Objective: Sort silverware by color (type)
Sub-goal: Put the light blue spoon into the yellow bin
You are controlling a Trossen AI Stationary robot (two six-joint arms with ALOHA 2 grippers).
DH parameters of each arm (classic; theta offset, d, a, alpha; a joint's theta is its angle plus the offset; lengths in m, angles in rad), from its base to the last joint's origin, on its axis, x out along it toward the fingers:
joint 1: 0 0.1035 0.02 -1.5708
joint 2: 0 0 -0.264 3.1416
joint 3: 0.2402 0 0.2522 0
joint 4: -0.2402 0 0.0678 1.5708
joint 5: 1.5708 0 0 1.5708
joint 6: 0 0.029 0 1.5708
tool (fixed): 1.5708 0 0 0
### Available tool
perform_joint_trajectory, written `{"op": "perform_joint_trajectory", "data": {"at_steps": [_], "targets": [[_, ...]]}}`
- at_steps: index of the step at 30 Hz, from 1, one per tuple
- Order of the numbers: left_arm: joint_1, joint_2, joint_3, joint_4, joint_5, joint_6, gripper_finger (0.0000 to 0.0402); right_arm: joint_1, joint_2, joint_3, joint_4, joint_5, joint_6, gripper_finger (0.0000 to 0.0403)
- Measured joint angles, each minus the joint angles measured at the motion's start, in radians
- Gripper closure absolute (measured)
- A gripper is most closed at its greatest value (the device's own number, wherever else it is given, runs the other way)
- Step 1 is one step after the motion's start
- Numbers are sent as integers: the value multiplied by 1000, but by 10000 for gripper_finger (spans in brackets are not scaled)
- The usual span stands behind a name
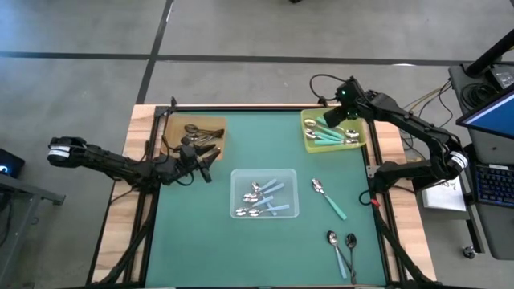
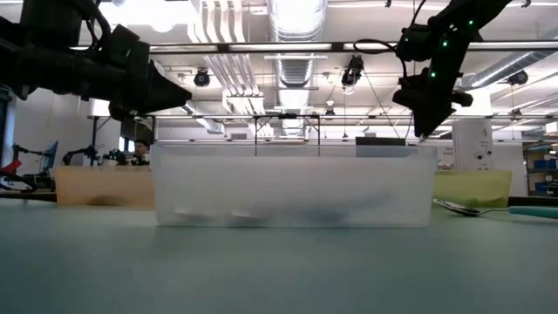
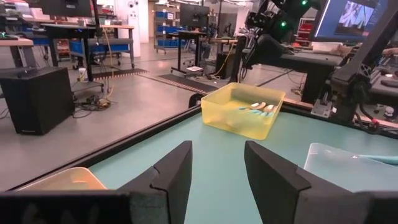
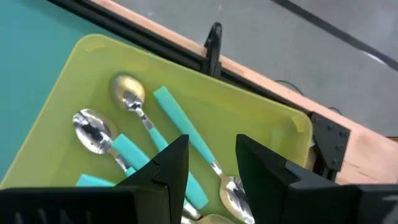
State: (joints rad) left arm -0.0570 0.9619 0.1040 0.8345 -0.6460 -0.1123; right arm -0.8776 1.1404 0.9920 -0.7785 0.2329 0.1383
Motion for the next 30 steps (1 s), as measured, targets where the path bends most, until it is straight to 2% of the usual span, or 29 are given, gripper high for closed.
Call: {"op": "perform_joint_trajectory", "data": {"at_steps": [4,8,14,16,19,22,23,25,30], "targets": [[0,0,0,0,0,0,269,0,0,0,17,12,-20,280],[0,0,0,0,-1,6,269,0,0,0,-41,21,33,280],[0,0,0,-1,-1,26,269,0,2,-1,-25,-5,-98,280],[0,0,0,-1,-1,26,269,0,2,-1,-9,-10,-43,280],[0,0,0,-6,-1,26,269,0,1,-1,-64,-103,84,280],[0,0,0,-6,-1,26,269,8,-1,10,-196,-330,121,280],[0,0,0,-6,-1,26,269,25,-6,12,-230,-389,133,280],[0,0,0,-6,-1,35,269,97,-19,13,-294,-412,168,280],[0,0,0,-6,-1,52,269,355,-27,12,-442,-299,335,280]]}}
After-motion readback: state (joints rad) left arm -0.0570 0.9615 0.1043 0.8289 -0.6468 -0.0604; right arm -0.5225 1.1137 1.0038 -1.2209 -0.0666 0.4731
